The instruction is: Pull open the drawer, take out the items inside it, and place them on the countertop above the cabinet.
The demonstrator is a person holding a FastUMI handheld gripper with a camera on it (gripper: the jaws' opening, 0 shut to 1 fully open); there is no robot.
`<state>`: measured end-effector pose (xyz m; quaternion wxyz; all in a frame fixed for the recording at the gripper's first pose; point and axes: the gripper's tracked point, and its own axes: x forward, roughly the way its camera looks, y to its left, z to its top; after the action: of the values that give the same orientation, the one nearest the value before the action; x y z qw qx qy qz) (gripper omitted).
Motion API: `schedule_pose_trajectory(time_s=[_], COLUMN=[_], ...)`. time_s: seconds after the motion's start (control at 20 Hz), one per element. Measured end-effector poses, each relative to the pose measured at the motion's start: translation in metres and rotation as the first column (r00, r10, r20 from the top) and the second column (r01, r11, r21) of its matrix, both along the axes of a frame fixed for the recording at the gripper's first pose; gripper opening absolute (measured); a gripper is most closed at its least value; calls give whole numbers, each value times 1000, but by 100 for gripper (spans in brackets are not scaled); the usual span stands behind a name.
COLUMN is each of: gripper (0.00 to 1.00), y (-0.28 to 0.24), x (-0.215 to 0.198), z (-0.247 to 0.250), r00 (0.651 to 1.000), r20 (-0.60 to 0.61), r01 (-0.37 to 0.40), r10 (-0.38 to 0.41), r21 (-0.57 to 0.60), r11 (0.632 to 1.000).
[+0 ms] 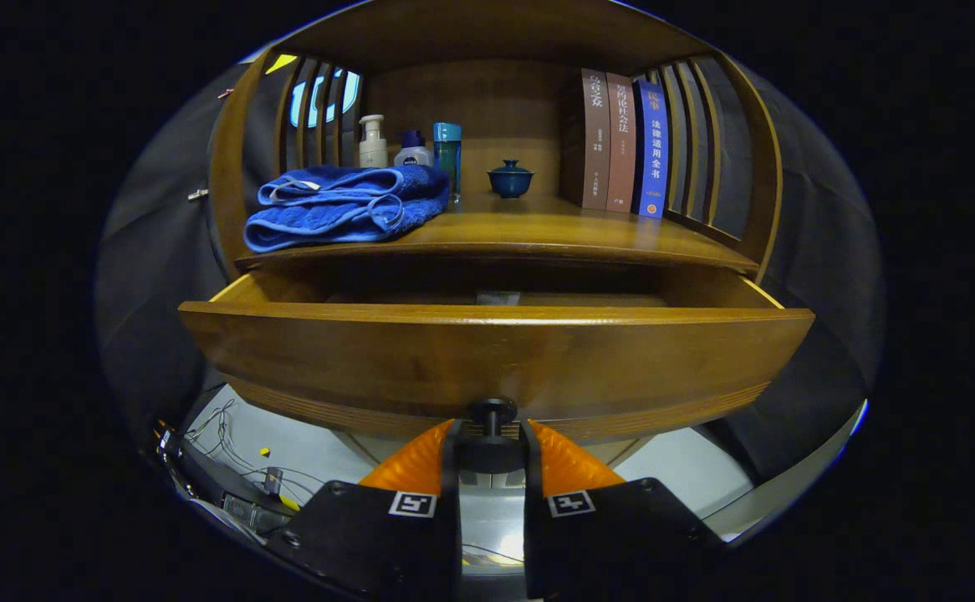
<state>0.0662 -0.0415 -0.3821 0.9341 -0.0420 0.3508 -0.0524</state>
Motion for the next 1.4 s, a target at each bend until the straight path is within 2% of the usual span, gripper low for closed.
schedule_pose_trajectory(time_s=[0.75, 1.1, 1.2, 1.4], gripper=[33, 35, 42, 88], y=[9, 10, 13, 13], x=[-88, -95, -96, -102], z=[6, 4, 6, 20], r00=[997, 997, 996, 995], r20=[-73, -79, -84, -101], r01=[6, 1, -3, 23], r10=[-4, 0, 5, -18], r21=[24, 13, 25, 48], r11=[1000, 1000, 1000, 999])
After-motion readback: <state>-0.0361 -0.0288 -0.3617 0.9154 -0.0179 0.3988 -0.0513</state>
